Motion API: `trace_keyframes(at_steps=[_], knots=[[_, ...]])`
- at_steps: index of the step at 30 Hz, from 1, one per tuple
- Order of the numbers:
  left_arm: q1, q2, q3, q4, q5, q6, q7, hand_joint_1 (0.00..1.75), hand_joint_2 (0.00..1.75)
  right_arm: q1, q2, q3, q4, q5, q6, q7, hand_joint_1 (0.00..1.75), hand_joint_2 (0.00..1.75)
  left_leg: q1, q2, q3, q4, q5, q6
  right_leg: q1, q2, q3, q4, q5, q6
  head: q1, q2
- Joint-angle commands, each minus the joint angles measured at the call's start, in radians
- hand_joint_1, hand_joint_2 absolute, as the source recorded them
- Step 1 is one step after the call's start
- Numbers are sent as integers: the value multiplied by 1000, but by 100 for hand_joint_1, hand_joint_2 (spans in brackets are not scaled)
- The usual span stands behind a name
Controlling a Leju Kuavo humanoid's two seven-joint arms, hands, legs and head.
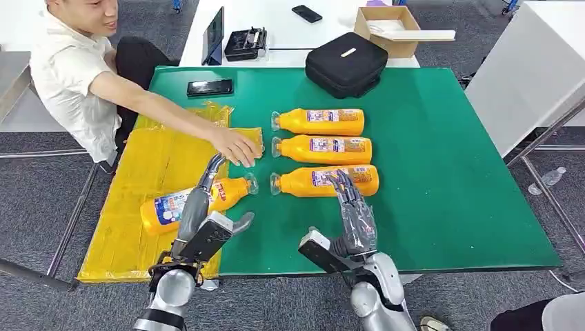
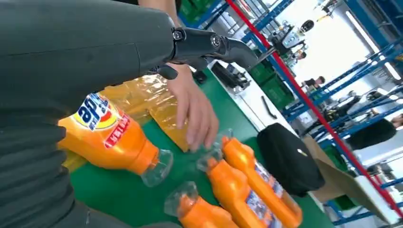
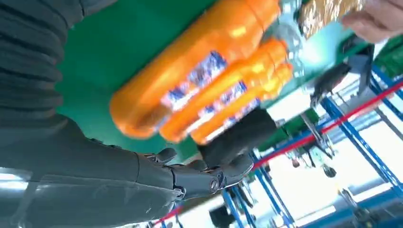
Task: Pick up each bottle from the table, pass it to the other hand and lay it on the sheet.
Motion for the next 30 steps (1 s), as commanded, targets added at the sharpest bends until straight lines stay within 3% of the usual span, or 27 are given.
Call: trace_keyframes(at_steps=[1,9,13,30], knots=[[39,-38,-26,-35,46,-1,21,0,175,16,-41,23,-78,52,-26,30,0,175,0,0,3,0,-1,0,1,-2,4,-1,-1,-3,0,0],[67,-39,-28,-72,143,-30,40,0,175,42,-77,18,-136,169,-19,133,0,175,0,0,1,0,-1,0,1,-1,2,-1,-1,-2,0,0],[73,-39,-48,-91,205,-53,62,0,175,17,-89,-14,-86,203,41,187,0,175,0,1,3,0,-2,0,1,-1,4,-1,-1,-3,0,0],[90,-39,-78,-120,219,-28,90,0,175,31,-117,-44,-38,241,85,218,0,175,1,0,2,0,-1,0,1,-2,3,-2,-1,-3,0,0]])
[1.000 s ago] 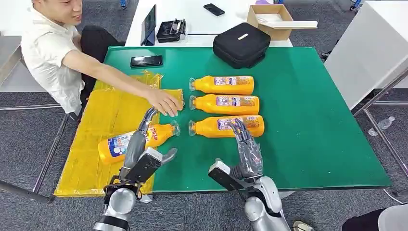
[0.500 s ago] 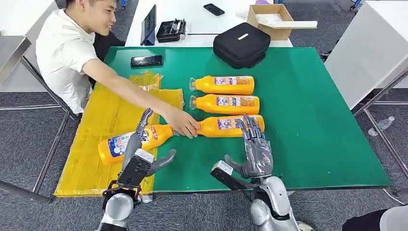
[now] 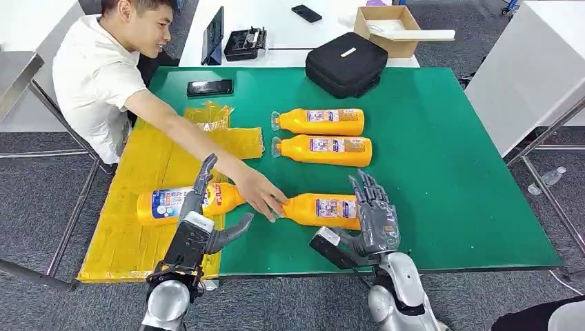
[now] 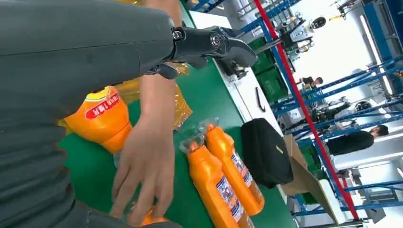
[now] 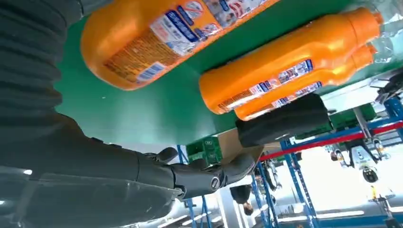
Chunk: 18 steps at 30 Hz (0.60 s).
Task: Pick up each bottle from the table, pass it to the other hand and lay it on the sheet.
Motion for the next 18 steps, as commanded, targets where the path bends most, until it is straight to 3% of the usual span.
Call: trace_keyframes(at_steps=[1,12,18], knots=[[18,-39,-17,10,4,5,7,0,175,-19,-41,-31,84,8,23,12,0,175,1,0,5,-1,-2,1,2,-2,6,-2,-1,-4,0,0],[23,-39,-15,-37,5,46,49,0,175,27,0,-65,100,-35,68,8,0,175,1,0,3,-1,-1,0,1,-1,4,-2,-1,-3,0,0],[11,-39,-116,89,153,-29,105,0,175,15,-12,-59,129,-16,97,32,0,175,0,-1,3,-1,-1,0,1,-2,4,-2,-1,-2,0,0]])
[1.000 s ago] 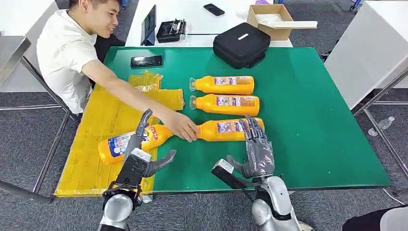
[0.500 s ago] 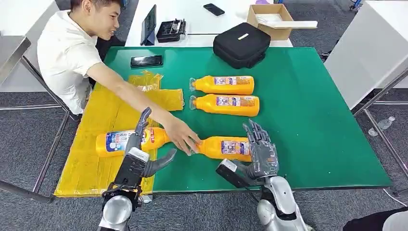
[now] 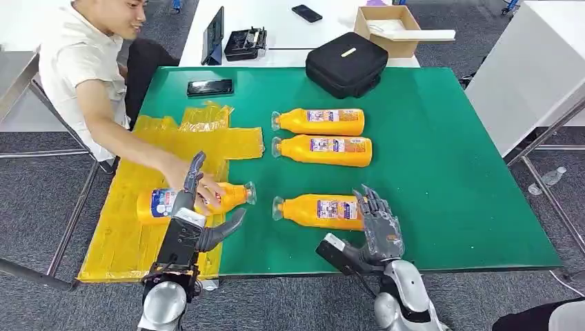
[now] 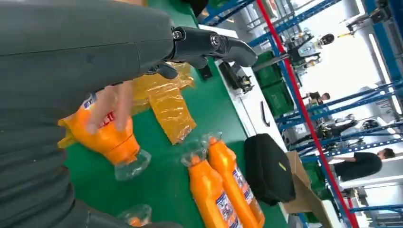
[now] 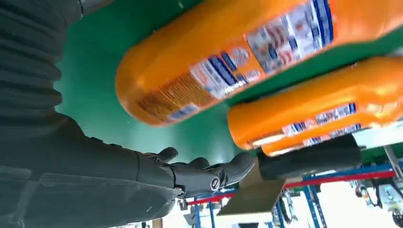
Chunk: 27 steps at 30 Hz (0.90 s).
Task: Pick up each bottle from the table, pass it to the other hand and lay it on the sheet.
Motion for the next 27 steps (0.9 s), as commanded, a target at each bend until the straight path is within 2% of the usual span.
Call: trace_keyframes(at_steps=[1,15,17,19,23,24,27], knots=[[-7,-39,-117,149,137,-61,36,0,175,-23,-11,-21,104,20,35,23,0,175,1,0,5,-1,-1,1,1,-2,6,-2,-1,-3,0,0],[-17,-39,-118,154,146,-72,39,0,175,-34,-30,-24,110,68,33,44,0,175,0,0,2,-1,-1,0,1,-1,3,-1,0,-2,0,0],[-37,-39,-124,182,153,-100,40,0,175,-57,-52,-1,140,62,31,10,0,175,1,2,9,-1,-3,1,2,-1,10,-3,-2,-6,0,0],[-48,-39,-119,200,165,-106,35,0,175,-84,-66,12,168,53,17,-4,0,175,0,1,3,-1,0,1,1,0,3,-2,0,-2,0,0],[-56,-39,-118,220,171,-116,37,0,175,-144,-71,23,213,66,18,-1,0,175,0,3,7,-1,-2,1,2,1,8,-3,0,-5,0,0],[-59,-39,-122,217,162,-114,28,0,175,-159,-69,24,232,66,15,1,0,175,0,3,4,0,-1,1,1,1,5,-2,0,-4,0,0],[-53,-39,-133,185,54,-50,-6,0,175,-136,-61,28,205,54,11,-3,0,175,1,2,4,0,-1,0,2,0,4,-1,0,-4,0,0]])
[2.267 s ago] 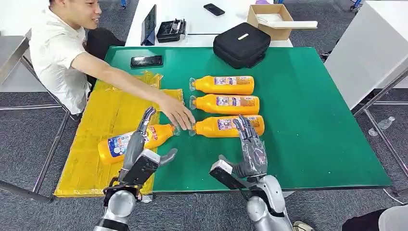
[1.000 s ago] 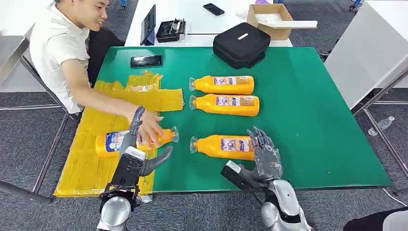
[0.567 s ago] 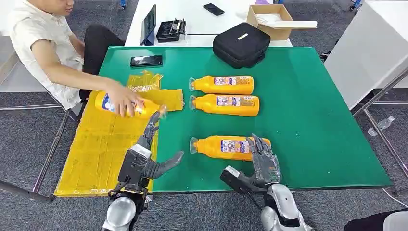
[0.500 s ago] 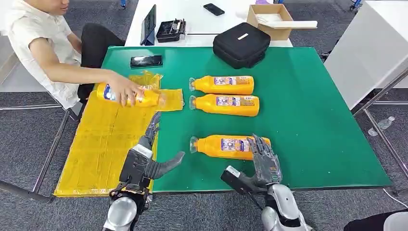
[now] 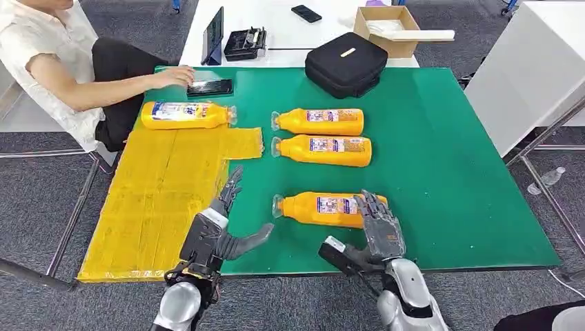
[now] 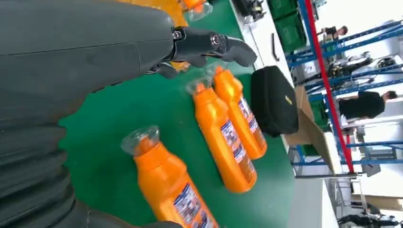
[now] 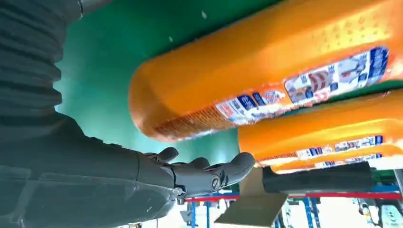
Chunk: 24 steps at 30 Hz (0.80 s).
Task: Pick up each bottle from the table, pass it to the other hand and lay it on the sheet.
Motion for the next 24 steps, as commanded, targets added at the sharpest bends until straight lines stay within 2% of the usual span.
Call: trace_keyframes(at_steps=[1,14,19,24], knots=[[-22,-43,-37,66,-115,57,-30,0,175,-74,-24,43,108,-8,-3,-5,0,175,1,2,6,0,-2,0,2,0,6,-2,-1,-5,0,0],[-31,-43,-48,99,-126,51,-37,0,175,-104,-21,38,153,-19,-2,3,0,175,1,1,3,0,-1,0,1,-1,3,-1,-1,-3,0,0],[-48,-43,-54,122,-106,42,-39,0,175,-161,-25,12,251,-57,18,0,0,175,0,1,3,0,-1,0,1,-1,3,-1,-1,-3,0,0],[-55,-43,-59,128,-100,41,-44,0,175,-171,-28,9,298,-65,29,-5,0,175,1,0,2,0,-1,0,1,-2,3,-1,-1,-3,0,0]])
